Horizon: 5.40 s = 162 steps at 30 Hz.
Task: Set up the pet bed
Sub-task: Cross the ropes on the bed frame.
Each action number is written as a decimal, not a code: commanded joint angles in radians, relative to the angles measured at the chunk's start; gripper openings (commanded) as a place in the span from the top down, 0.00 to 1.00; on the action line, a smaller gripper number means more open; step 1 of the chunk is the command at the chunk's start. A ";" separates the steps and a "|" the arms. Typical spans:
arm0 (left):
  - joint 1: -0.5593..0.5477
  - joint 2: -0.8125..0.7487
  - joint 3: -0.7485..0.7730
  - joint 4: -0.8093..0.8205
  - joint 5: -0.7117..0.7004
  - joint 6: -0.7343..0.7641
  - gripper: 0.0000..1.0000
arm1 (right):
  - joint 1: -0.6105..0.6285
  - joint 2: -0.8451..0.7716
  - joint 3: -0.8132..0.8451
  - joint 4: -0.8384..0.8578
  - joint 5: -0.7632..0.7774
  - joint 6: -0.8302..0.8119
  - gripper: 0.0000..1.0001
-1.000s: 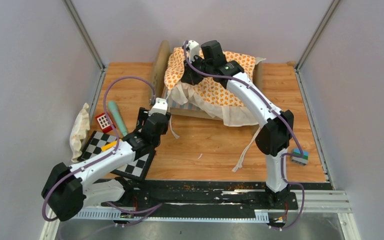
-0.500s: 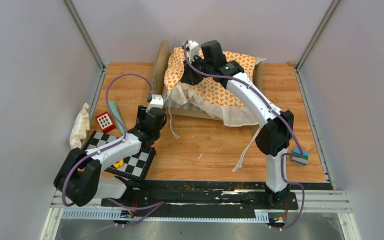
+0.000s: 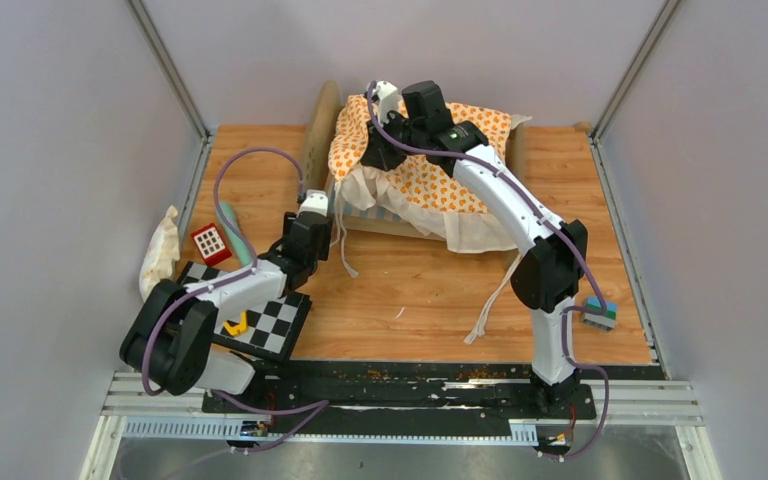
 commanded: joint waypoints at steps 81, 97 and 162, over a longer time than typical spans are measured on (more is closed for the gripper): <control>-0.071 0.030 0.089 0.412 0.749 0.166 0.65 | -0.193 -0.201 -0.170 0.151 -0.203 0.126 1.00; -0.068 -0.061 0.083 0.291 0.719 0.166 1.00 | -0.193 -0.201 -0.164 0.145 -0.198 0.120 1.00; 0.019 -0.052 0.176 0.228 1.040 0.199 0.42 | -0.188 -0.167 -0.134 0.131 -0.212 0.129 1.00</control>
